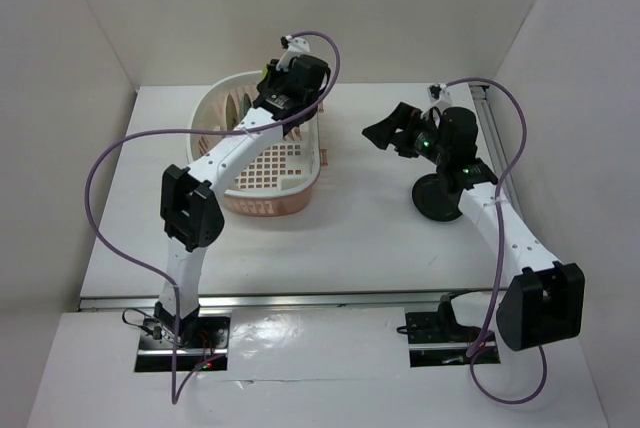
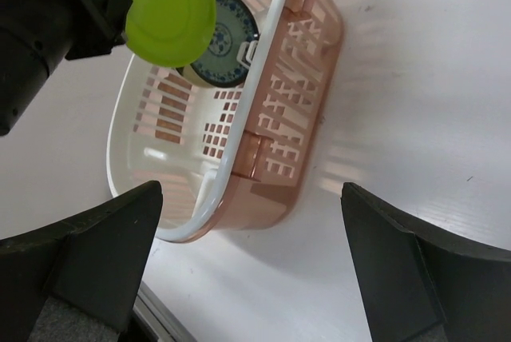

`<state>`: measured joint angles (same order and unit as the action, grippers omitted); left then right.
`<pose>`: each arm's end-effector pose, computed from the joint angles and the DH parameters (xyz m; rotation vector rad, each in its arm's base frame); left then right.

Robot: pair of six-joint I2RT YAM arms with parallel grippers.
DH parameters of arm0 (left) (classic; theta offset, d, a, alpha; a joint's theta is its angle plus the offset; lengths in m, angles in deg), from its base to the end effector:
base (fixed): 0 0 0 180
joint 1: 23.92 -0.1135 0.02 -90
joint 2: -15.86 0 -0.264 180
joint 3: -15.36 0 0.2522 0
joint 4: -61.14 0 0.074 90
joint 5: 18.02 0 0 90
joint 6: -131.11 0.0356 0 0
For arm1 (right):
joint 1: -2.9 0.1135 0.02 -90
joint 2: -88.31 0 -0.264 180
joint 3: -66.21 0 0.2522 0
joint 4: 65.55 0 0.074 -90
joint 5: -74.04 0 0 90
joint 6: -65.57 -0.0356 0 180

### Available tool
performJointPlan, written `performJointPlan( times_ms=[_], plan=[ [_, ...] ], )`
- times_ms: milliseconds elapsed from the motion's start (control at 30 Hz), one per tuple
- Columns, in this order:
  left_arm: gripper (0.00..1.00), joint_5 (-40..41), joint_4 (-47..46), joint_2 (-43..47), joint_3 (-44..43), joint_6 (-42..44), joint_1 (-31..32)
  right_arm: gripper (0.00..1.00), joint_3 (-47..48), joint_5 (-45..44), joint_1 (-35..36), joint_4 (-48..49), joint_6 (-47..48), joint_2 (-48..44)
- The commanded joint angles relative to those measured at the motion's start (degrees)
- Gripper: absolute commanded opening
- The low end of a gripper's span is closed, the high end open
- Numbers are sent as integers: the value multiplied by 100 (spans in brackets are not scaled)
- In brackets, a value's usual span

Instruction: Load the plates into the dish rack

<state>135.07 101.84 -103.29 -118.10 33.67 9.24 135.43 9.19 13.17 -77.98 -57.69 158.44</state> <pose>0.4139 -0.2325 0.3663 -0.2520 1.7973 0.6116 0.2785 0.0658 0.3333 0.0490 1.8805 0.9269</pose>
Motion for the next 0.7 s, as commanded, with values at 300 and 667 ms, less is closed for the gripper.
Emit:
performJointPlan(
  times_ms=[300,667],
  plan=[
    [0,37,205,-108,-27,-740,-451,100,263,8,486,-282,443,378],
    [0,-561,259,-108,316,-1049,-566,100,325,61,591,-282,495,484]
  ],
)
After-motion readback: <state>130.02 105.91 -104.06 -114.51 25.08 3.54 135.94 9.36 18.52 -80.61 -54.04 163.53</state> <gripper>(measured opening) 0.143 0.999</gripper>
